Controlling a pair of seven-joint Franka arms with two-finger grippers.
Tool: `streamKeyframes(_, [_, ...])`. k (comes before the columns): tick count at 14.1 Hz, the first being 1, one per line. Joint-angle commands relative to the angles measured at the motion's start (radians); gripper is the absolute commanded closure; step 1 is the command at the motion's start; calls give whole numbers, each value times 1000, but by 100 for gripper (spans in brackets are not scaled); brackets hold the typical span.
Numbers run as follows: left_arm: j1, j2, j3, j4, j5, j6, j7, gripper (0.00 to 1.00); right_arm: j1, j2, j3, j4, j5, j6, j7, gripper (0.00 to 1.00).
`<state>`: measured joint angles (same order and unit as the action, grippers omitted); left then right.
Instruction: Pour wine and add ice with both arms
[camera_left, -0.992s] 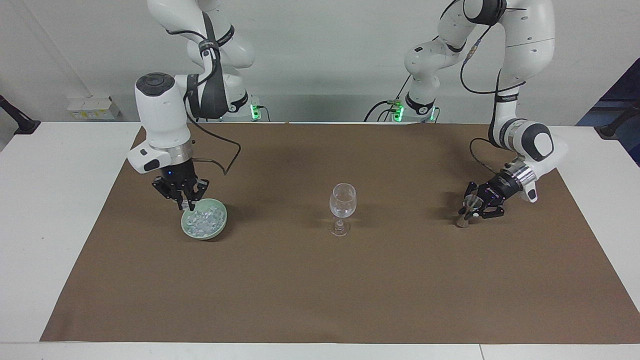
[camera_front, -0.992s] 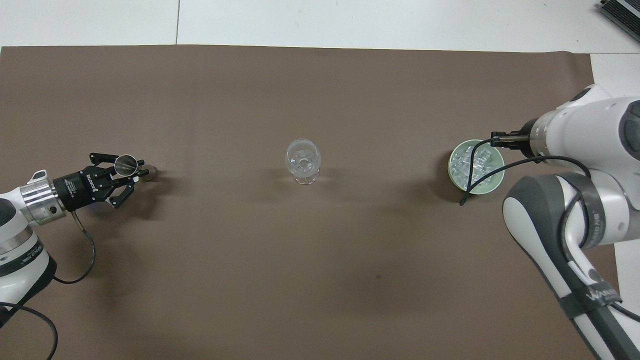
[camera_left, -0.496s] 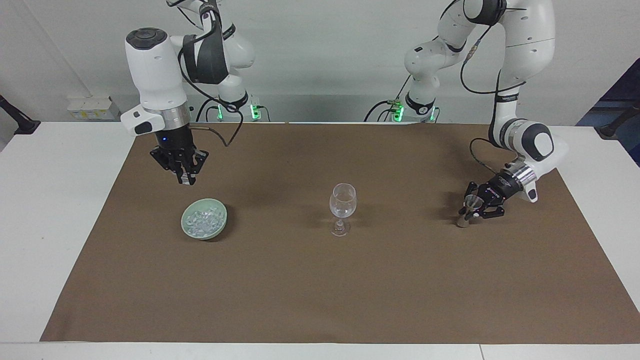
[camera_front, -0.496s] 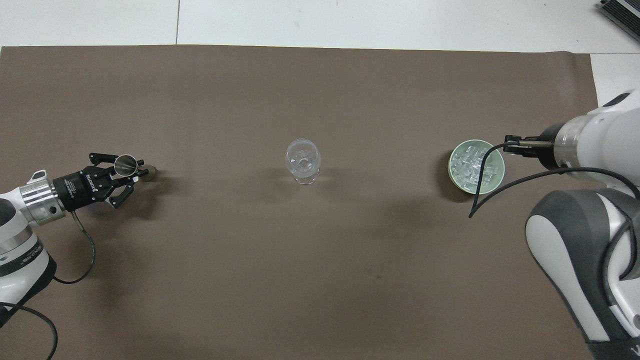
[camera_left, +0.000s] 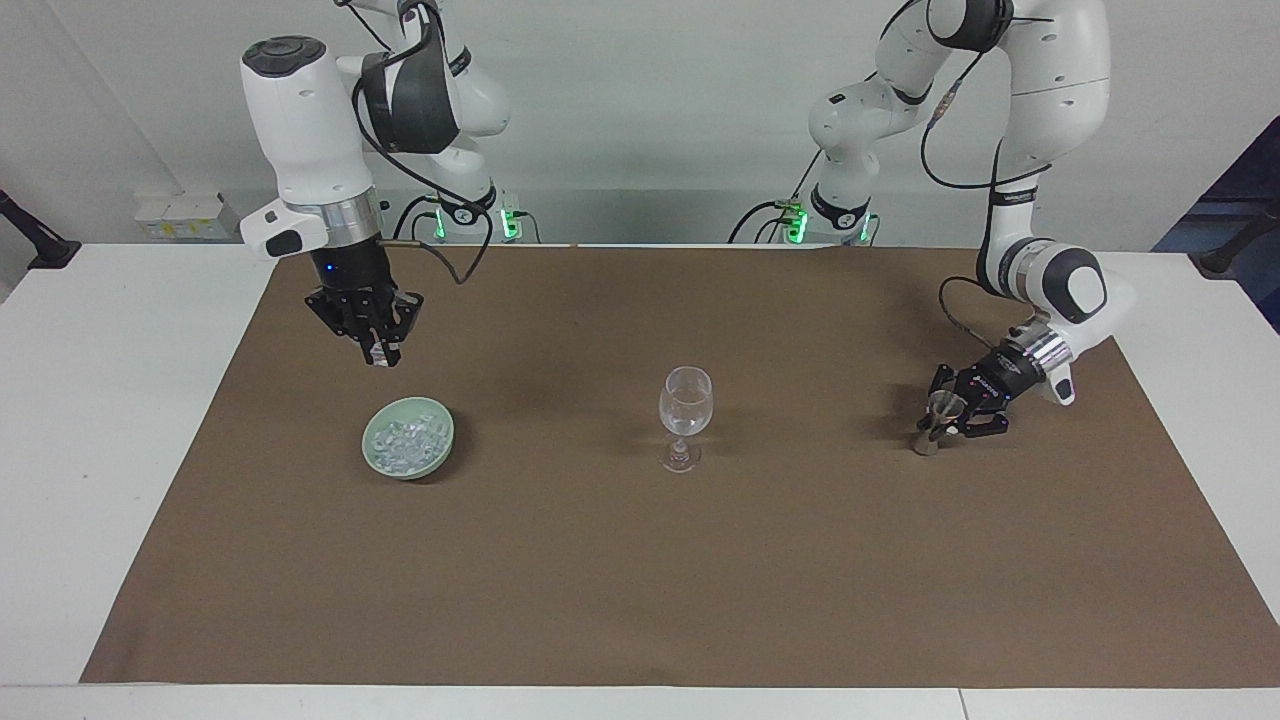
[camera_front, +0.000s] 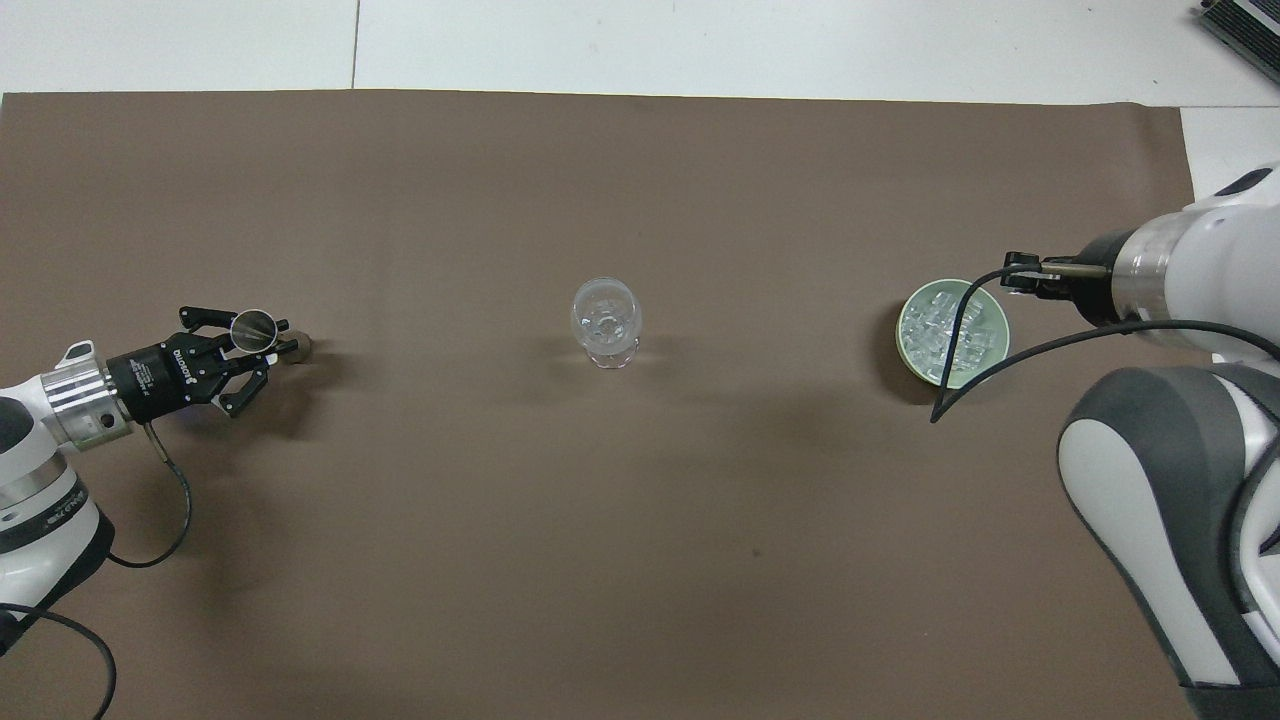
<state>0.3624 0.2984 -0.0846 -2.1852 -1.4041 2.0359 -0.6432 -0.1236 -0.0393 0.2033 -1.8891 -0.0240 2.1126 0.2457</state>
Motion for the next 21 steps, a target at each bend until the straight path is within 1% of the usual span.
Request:
streamKeyframes(1, [1, -1, 2, -8, -7, 9, 19, 68, 21, 33, 27, 74, 16, -43, 50, 100])
streamKeyframes(2, [1, -2, 2, -10, -7, 9, 19, 65, 50, 54, 27, 106, 16, -51, 82, 100])
streamKeyframes(4, [1, -2, 3, -10, -7, 7, 19, 60, 100, 71, 30, 162, 16, -75, 153, 100])
streamKeyframes(7, [4, -2, 3, -8, 17, 3, 19, 40, 195, 116, 30, 238, 15, -79, 275, 100])
streamKeyframes(8, [4, -2, 3, -8, 23, 4, 19, 19, 232, 131, 30, 261, 16, -79, 321, 100])
streamKeyframes(9, [4, -2, 3, -8, 24, 3, 19, 0, 258, 148, 30, 266, 15, -79, 357, 100])
streamKeyframes(10, [4, -2, 3, -7, 25, 1, 17, 0, 284, 169, 30, 281, 9, -77, 384, 100])
streamKeyframes(11, [4, -2, 3, -5, 33, 1, 17, 0, 321, 195, 30, 319, 0, -80, 403, 100])
streamKeyframes(12, [6, -2, 3, -4, 42, -2, 17, 0, 349, 208, 30, 338, -1, -89, 417, 100])
streamKeyframes(13, [13, -2, 3, -2, 54, -6, 19, 0, 355, 213, 30, 341, -2, -91, 426, 100])
streamKeyframes(15, [27, -2, 3, -1, 114, -26, 36, 0, 398, 232, 31, 369, -4, -89, 457, 100])
streamKeyframes(18, [64, -4, 3, 18, 190, -68, 60, 0, 453, 288, 30, 413, -13, -71, 501, 100])
streamKeyframes(19, [66, -10, 3, 24, 223, -74, 60, 0, 455, 300, 31, 435, -19, -71, 501, 100])
streamKeyframes(21, [75, -24, 5, 33, 260, -75, 57, 0, 469, 312, 30, 441, -24, -68, 501, 100])
